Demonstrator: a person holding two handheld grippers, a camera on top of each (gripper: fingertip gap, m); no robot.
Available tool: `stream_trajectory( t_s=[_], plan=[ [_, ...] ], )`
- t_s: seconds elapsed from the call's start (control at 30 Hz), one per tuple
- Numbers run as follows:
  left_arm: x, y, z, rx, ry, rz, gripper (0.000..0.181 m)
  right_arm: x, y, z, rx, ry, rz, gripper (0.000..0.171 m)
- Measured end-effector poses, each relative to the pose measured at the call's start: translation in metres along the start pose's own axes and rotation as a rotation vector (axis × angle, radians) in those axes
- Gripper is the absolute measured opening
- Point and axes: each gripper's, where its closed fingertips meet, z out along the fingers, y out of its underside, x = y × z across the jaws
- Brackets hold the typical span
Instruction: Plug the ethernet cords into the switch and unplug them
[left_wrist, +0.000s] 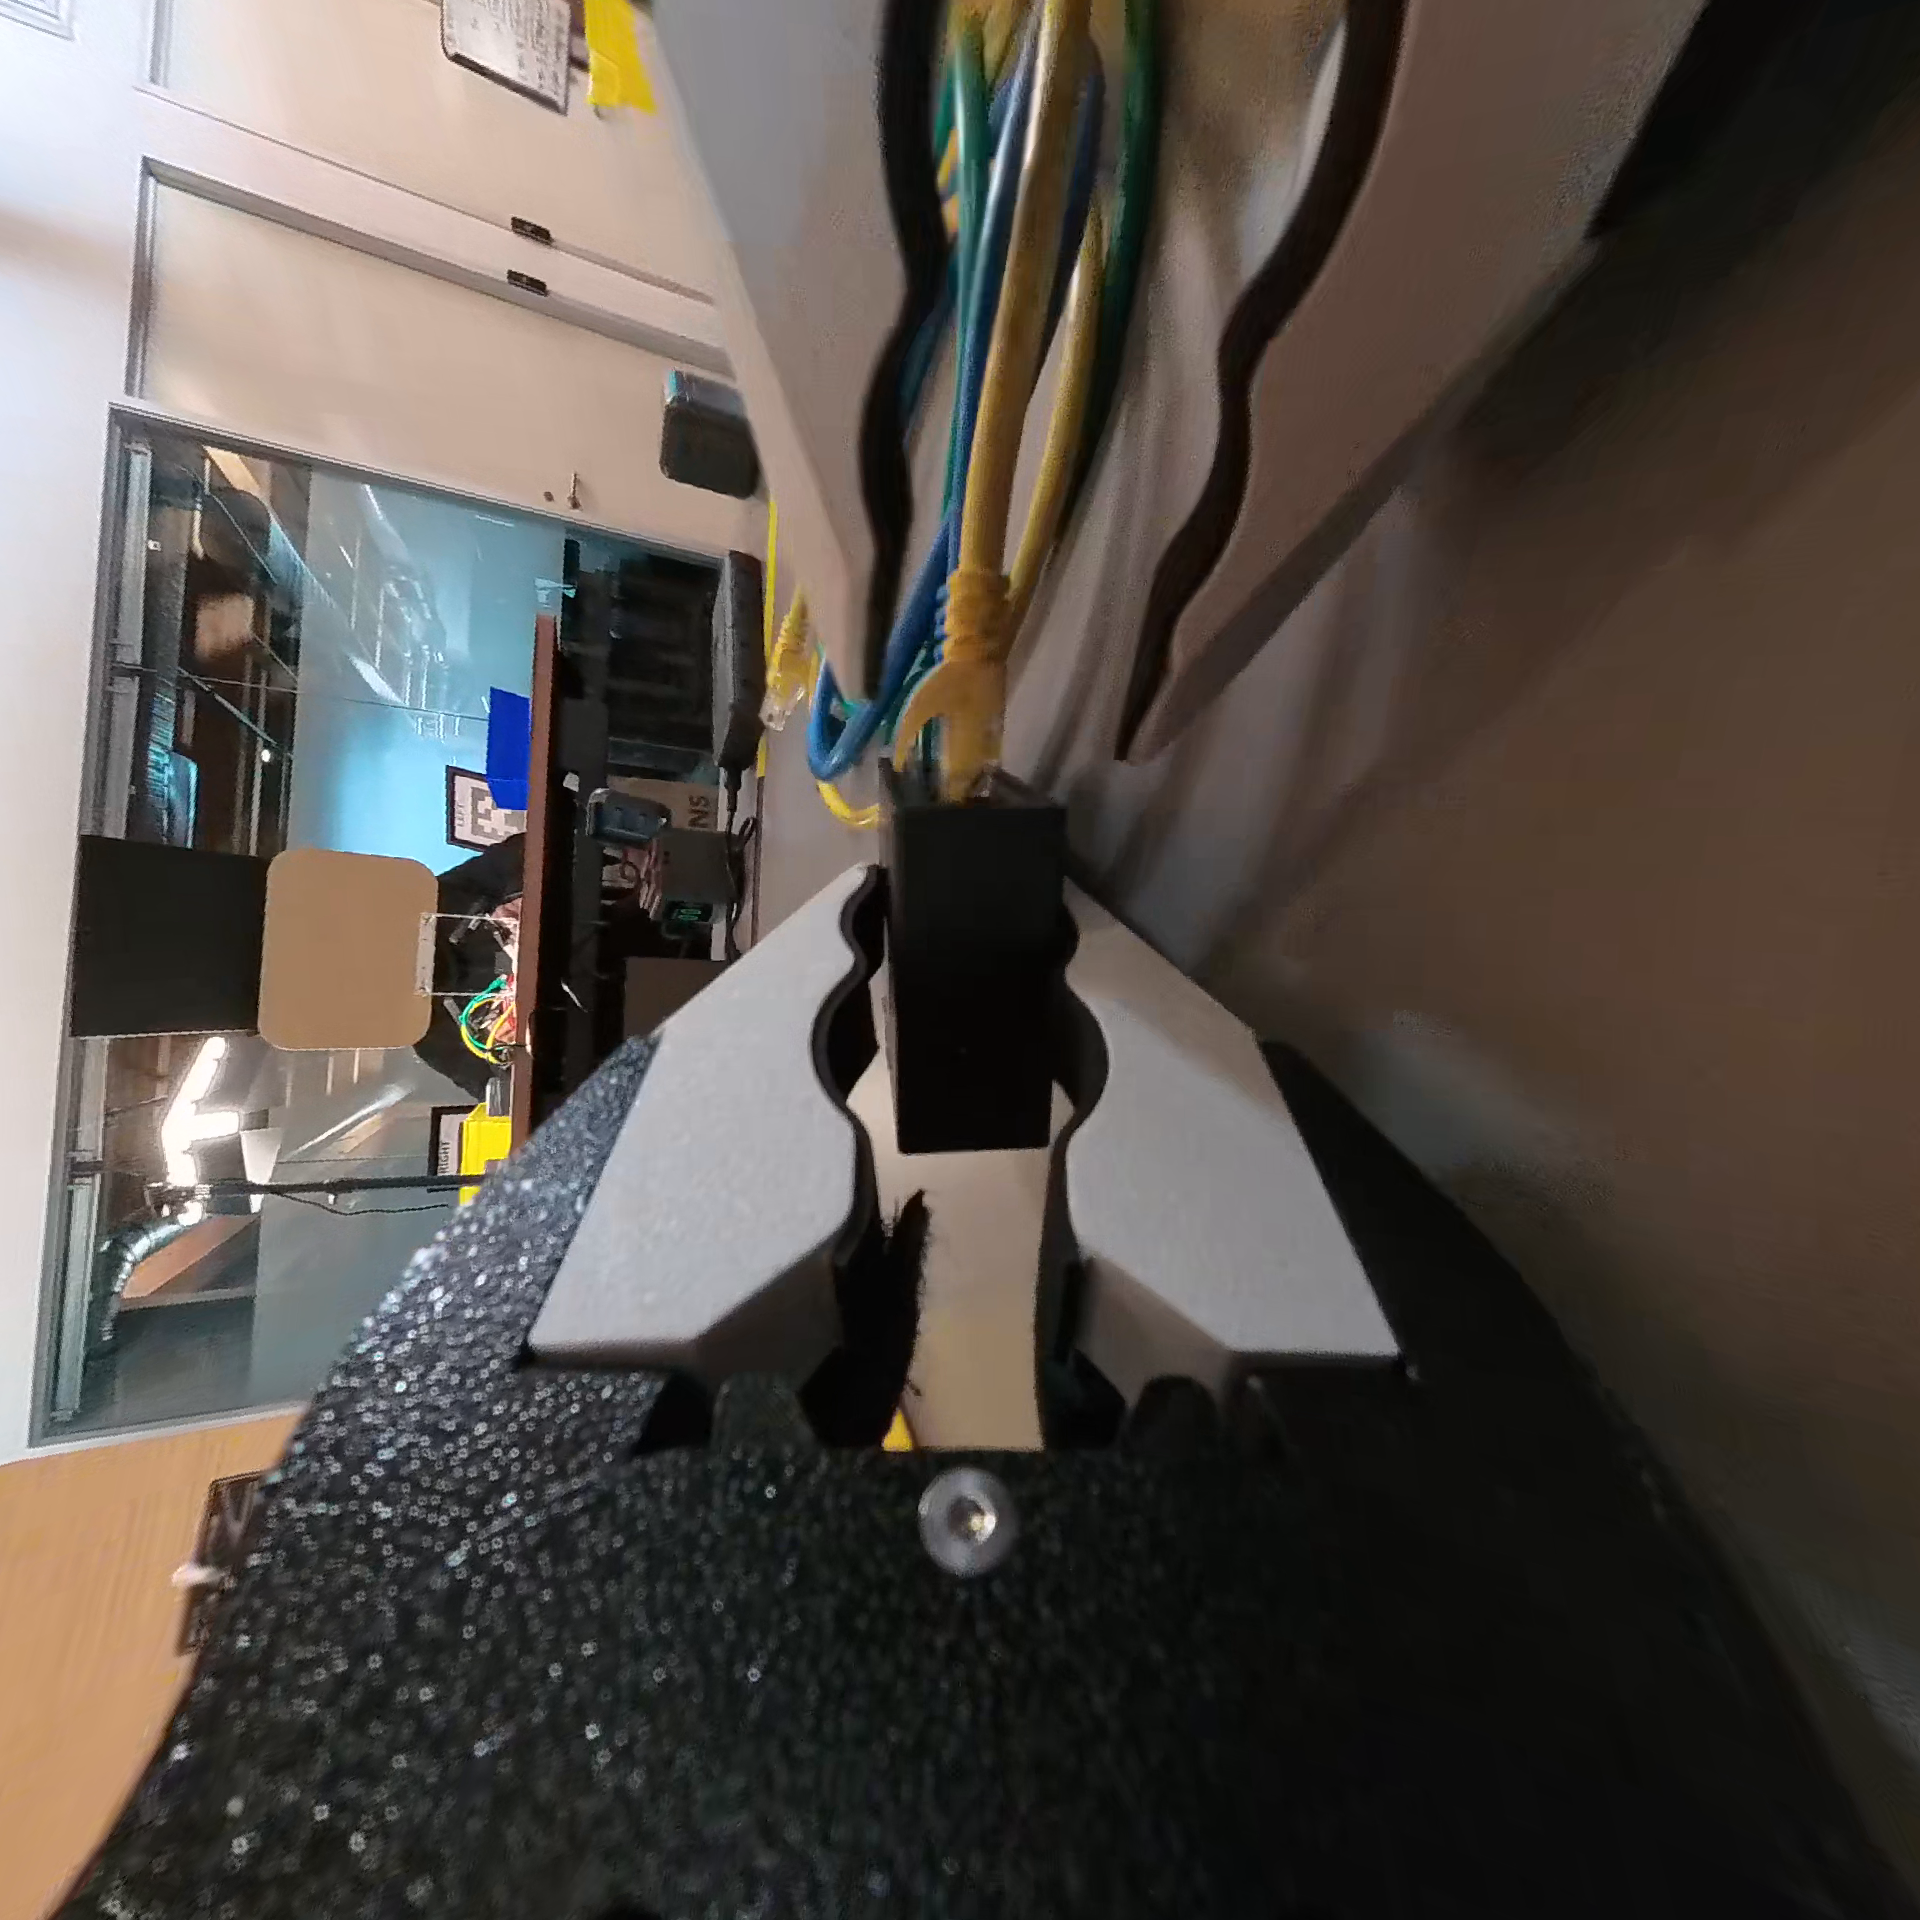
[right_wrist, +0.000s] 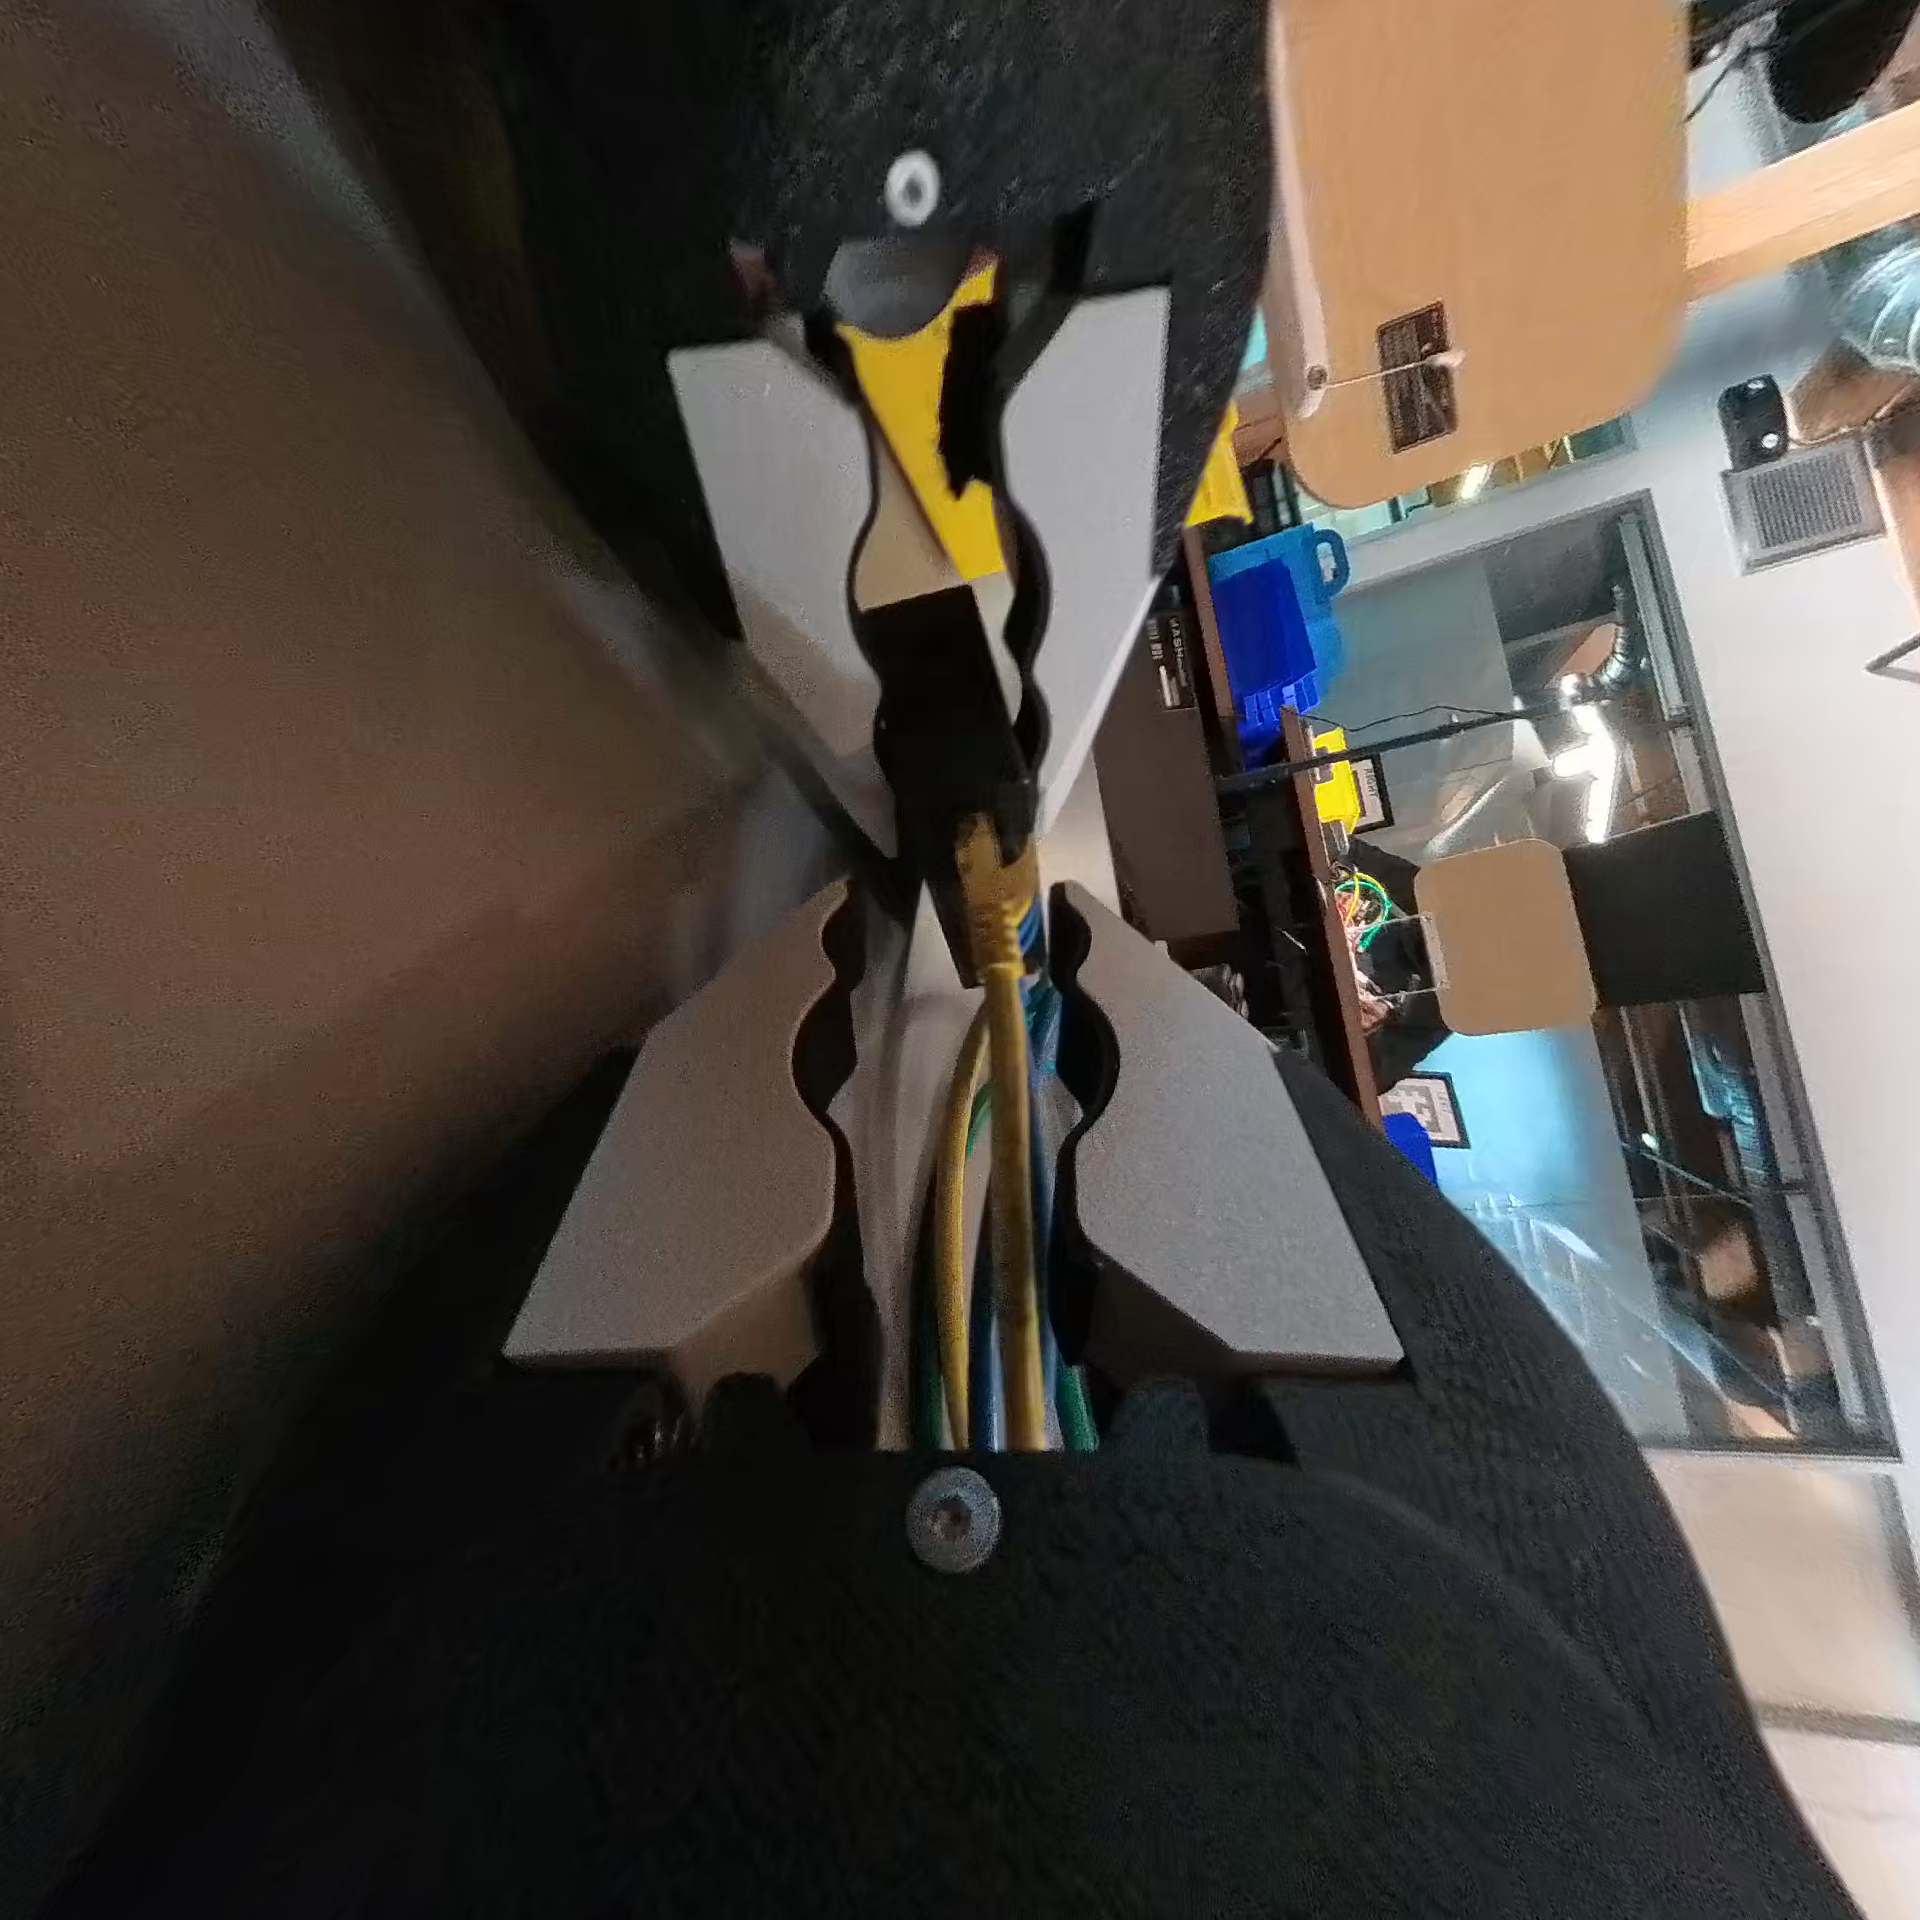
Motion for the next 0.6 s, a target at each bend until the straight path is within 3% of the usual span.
stream_trajectory(
  t_s=[0.13,0.6],
  plan=[
    [-0.0009,-0.0007,-0.0013,0.018,0.018,-0.048,0.025,0.0041,-0.0006,0.0009,0.005,0.031,-0.017,0.025],
    [0.0031,-0.0037,-0.0059,0.063,0.057,-0.127,0.032,0.0007,-0.0052,0.0036,0.001,0.05,-0.069,0.022]
  ],
)
